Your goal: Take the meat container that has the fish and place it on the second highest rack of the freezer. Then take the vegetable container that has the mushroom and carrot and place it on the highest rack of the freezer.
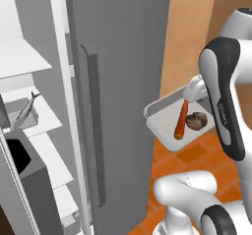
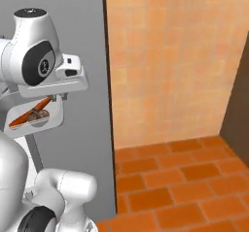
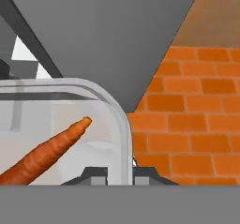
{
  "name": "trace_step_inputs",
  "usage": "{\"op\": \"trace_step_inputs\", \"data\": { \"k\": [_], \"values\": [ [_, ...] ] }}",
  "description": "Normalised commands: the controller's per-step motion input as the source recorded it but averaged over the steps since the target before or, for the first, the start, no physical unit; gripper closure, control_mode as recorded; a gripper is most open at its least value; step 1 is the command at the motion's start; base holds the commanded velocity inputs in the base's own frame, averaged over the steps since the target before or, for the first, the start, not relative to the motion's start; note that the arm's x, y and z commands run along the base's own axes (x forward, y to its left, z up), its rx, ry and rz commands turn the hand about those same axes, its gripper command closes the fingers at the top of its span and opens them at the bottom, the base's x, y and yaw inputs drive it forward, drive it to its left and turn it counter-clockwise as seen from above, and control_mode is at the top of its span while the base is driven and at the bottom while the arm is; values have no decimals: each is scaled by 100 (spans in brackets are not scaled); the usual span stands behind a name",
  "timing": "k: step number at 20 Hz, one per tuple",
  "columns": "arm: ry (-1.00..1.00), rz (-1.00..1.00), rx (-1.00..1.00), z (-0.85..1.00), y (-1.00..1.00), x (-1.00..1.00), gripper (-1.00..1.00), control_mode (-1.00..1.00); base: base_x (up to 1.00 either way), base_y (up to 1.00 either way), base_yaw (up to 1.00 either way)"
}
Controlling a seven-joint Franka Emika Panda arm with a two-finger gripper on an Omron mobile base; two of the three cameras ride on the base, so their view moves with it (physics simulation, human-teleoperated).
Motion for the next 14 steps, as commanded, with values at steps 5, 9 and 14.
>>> {"op": "trace_step_inputs", "data": {
  "k": [5,9,14],
  "values": [
    [0,0,0,0,0,0,100,100,0,13,44],
    [0,0,0,0,0,0,100,100,8,28,46],
    [0,0,0,0,0,0,100,100,23,31,38]
  ]
}}
